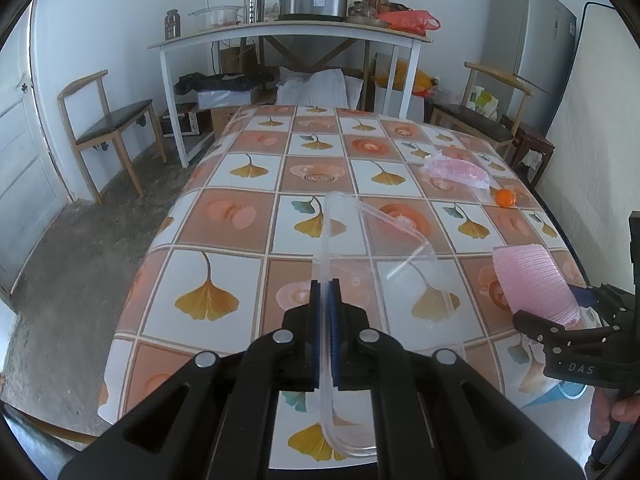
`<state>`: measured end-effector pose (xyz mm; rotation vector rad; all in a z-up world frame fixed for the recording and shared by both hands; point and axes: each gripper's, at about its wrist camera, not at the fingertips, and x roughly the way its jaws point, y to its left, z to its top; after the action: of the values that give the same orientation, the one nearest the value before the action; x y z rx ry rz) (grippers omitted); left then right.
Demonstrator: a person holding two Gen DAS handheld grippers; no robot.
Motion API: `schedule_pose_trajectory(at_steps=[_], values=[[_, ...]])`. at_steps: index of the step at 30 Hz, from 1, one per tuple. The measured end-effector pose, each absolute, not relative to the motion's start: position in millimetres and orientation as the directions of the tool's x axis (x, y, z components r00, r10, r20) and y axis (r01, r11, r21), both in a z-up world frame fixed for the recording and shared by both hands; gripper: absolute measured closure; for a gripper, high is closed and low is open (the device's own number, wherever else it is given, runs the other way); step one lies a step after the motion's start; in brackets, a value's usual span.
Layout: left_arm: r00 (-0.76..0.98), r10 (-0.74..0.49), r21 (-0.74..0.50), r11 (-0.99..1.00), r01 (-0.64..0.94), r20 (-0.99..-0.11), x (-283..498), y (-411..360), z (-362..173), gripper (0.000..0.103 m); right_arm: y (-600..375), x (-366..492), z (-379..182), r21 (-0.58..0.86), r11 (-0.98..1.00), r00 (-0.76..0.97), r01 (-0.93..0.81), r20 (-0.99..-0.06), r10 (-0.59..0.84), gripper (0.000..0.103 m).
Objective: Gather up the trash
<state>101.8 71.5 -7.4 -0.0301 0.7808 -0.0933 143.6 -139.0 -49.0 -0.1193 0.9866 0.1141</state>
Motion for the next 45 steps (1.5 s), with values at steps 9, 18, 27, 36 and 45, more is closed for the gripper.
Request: schedule_pose_trajectory(at_steps=[9,18,27,36,45], values=[[0.728,-0.089,-0.048,0.996,0.077,-0.680,94,67,6,0.100,-142,138,-39,-0.037,0.988,0.572,-0.151,-0.819,0.056,0.023],[0.751,-0.127,-0.031,0.990,0.141,-0.648,86,41,30,0.100,-170,125,-18,-0.006,0.993,0.622,-0.121,-0.779,0.071,0.023],[0.670,-0.396,-0.117,0.899,0.421,-0.628,111,-46,63,0.100,-291,82,27,0.034,0.990,0.708,0.136,-0.702,-0.073,0.023],[0.417,-0.576,-0.160,0.700,0.696,-0.703,142,-208,51,0.100,-468,-1,-1,0.195,0.825,0.608,0.530,-0.766,-0.210,0.023],[0.186,-0.558,-0.232,0.593,0.771,-0.809,138,-363,-24,0.099,-554,-52,-93,0.358,0.601,0.512,0.715,-0.853,-0.100,0.023]])
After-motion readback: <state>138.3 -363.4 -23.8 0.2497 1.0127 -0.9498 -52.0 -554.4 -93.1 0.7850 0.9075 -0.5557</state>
